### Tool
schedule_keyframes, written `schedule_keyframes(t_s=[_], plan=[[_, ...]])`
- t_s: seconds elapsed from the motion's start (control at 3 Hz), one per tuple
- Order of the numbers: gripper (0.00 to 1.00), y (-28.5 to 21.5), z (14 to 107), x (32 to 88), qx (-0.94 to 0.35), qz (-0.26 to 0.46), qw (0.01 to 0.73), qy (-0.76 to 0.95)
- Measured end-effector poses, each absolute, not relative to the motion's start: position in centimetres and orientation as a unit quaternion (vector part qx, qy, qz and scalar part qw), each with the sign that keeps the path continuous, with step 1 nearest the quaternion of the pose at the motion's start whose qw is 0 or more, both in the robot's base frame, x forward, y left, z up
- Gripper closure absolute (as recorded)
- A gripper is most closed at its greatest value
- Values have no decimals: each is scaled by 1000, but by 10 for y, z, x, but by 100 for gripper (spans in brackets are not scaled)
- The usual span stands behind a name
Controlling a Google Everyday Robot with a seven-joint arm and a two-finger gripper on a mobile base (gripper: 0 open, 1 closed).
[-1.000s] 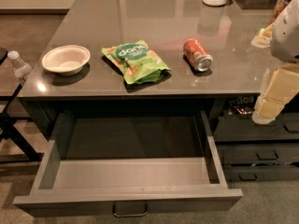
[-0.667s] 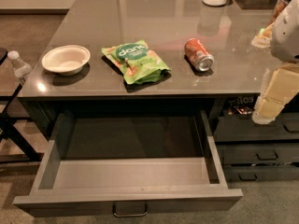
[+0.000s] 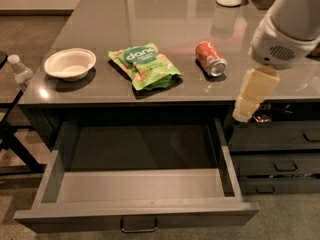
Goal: Place green rice chip bag into top drawer
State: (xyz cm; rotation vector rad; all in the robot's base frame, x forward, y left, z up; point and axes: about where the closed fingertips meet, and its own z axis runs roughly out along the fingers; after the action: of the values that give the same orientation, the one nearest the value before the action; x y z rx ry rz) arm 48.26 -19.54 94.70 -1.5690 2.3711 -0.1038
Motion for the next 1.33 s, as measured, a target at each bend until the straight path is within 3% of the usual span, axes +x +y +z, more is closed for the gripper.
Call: schedule_keyframes(t_s=[0.33, 1.0, 1.33], plan=[[0, -180, 936, 518, -526, -30, 140, 838], [0, -161, 935, 521, -521, -8, 157, 839], [0, -124, 938, 536, -527, -6, 177, 831]])
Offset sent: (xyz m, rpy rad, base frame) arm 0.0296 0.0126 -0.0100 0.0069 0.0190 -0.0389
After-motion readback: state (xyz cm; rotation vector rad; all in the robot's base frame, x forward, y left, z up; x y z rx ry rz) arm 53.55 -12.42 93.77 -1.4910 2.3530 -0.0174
